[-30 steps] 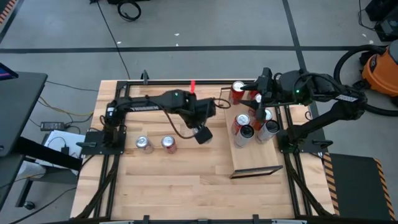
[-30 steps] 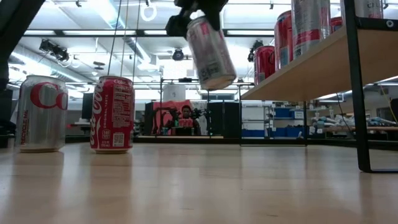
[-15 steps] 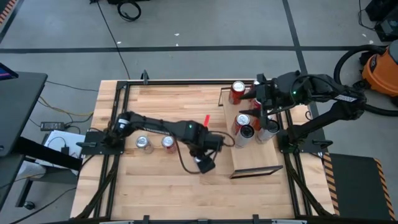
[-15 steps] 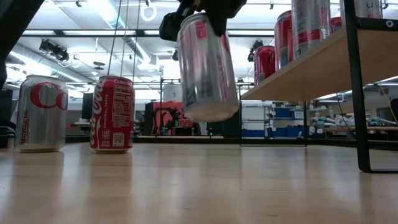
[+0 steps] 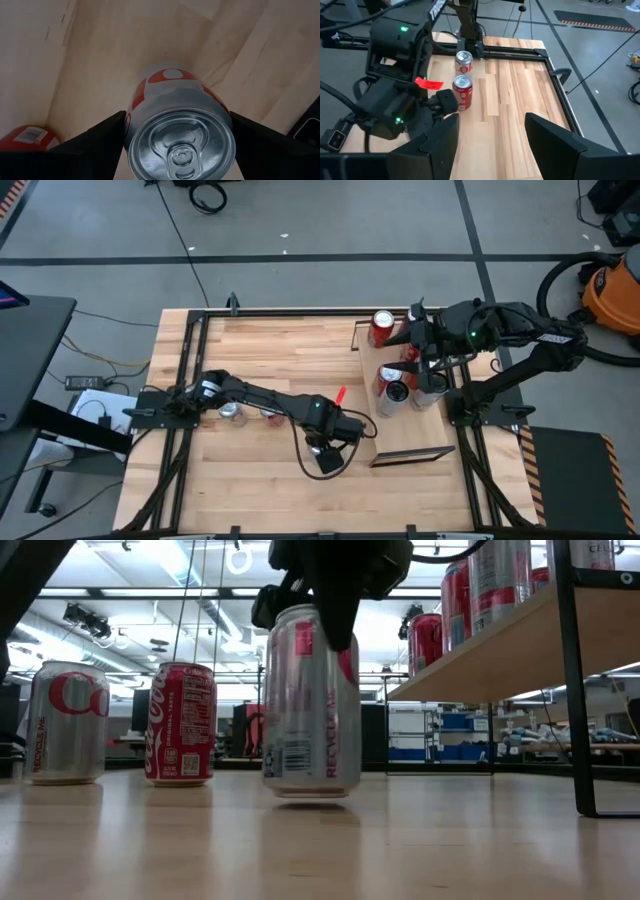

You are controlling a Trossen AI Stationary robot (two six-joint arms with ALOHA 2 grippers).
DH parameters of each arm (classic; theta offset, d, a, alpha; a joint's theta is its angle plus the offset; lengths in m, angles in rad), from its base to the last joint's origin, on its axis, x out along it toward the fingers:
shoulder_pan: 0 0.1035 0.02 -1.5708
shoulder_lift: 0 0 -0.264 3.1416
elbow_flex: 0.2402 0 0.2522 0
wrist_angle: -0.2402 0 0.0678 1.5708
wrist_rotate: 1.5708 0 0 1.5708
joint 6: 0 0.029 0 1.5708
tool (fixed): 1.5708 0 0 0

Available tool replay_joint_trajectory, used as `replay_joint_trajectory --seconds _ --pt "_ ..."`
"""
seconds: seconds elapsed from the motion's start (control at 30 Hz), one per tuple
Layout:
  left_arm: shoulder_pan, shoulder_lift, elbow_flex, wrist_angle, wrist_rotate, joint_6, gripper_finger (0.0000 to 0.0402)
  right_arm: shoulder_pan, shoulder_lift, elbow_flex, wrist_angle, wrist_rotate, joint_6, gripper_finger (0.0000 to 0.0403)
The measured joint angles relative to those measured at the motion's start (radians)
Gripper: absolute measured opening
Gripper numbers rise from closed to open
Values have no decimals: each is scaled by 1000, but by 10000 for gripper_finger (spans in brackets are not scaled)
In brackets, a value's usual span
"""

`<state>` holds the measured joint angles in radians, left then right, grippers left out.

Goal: Place canned beverage on shelf
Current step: Put the top red silver soda can on the shelf

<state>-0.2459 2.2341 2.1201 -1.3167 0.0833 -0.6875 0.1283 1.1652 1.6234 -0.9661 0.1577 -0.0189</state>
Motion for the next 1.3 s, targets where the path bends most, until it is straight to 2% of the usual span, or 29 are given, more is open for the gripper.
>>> replay_joint_trajectory --seconds 0.37,0.5,0.63,0.87,1.07,1.3 --pt "7 4 0 7 2 -28 379 29 0 0 1 7 0 236" --pt "8 5 18 -4 1 -46 386 39 0 0 1 13 16 236" --pt "8 4 89 -8 -4 -51 387 50 0 0 0 17 19 236" --pt "6 2 238 -150 -69 -4 387 65 7 0 1 -22 44 236" --pt "-7 -45 216 -268 -168 74 372 101 9 0 10 -76 127 236" --pt "-44 -138 215 -254 -327 169 350 152 67 0 14 -99 241 236"
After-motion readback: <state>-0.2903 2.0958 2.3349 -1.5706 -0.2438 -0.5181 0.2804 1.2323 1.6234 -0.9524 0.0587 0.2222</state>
